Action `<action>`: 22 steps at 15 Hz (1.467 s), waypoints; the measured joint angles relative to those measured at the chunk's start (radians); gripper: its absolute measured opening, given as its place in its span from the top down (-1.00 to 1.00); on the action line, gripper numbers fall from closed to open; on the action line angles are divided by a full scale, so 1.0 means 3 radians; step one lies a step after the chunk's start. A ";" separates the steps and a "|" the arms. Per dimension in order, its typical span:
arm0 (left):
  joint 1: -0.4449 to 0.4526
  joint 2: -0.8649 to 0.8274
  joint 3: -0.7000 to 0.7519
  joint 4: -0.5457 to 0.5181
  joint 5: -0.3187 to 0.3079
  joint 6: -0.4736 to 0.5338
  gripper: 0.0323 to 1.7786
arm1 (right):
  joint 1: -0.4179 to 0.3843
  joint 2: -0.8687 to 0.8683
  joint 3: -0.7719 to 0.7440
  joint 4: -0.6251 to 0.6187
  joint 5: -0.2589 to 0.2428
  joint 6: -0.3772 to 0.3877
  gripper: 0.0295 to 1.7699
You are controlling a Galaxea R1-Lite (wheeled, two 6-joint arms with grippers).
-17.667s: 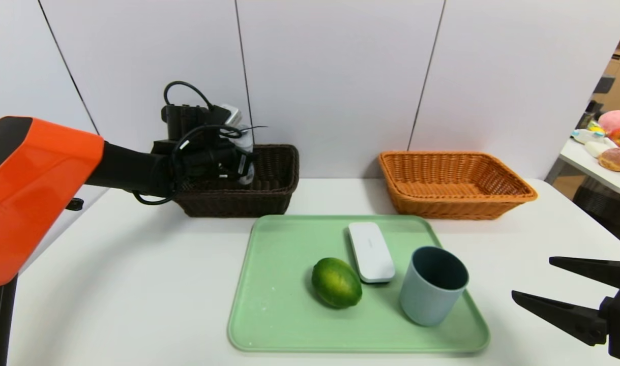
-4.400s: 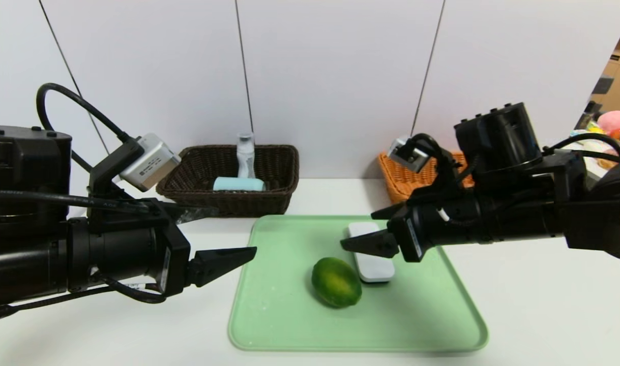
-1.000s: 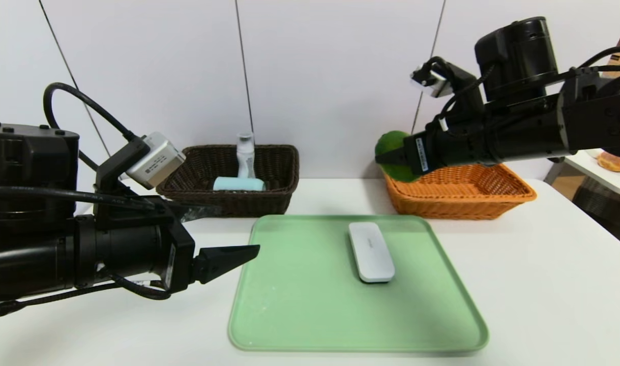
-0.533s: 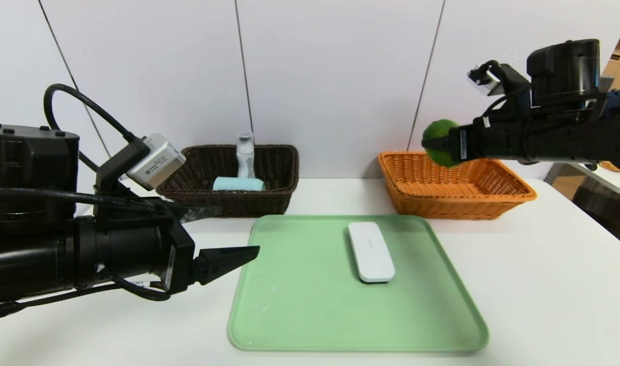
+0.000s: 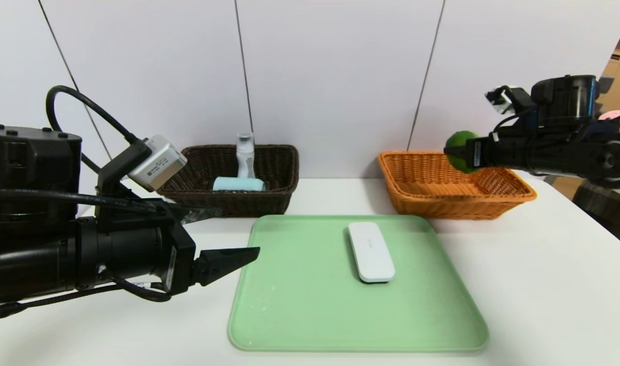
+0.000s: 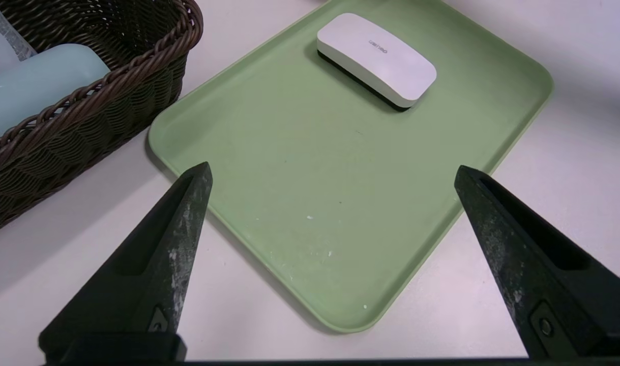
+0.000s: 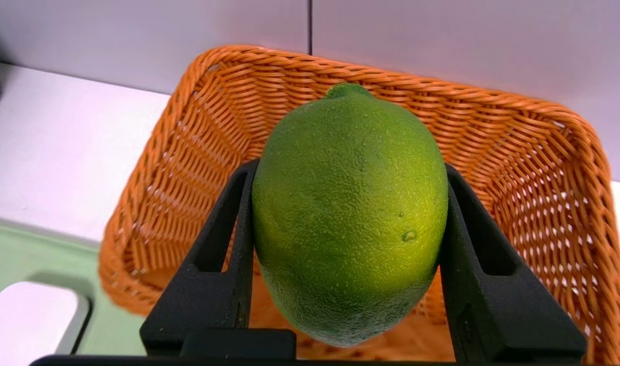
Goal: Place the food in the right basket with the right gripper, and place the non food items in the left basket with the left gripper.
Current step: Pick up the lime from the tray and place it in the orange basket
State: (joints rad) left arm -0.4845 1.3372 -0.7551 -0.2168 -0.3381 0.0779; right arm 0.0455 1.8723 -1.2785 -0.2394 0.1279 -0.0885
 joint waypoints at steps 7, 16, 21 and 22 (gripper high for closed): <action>0.0004 0.0057 0.0021 0.0000 0.0009 -0.0018 -0.90 | -0.0074 0.0411 -0.0082 -0.0430 0.0040 -0.0006 -0.25; 0.0004 0.0062 -0.0024 -0.0002 -0.0001 -0.0024 -0.90 | -0.0083 0.0403 -0.0094 -0.0350 0.0184 0.0020 -0.72; 0.0004 0.0053 -0.0045 -0.0002 0.0003 -0.0026 -0.90 | -0.0082 0.0087 -0.0201 0.0167 0.0348 0.0026 -0.82; 0.0005 0.0052 -0.0045 -0.0004 0.0001 -0.0023 -0.90 | -0.0080 0.0003 -0.0209 0.0284 0.0359 0.0028 -0.83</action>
State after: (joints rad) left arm -0.4830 1.3528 -0.7687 -0.2179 -0.3377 0.0711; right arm 0.0215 1.8732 -1.3413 -0.1543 0.2355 -0.0802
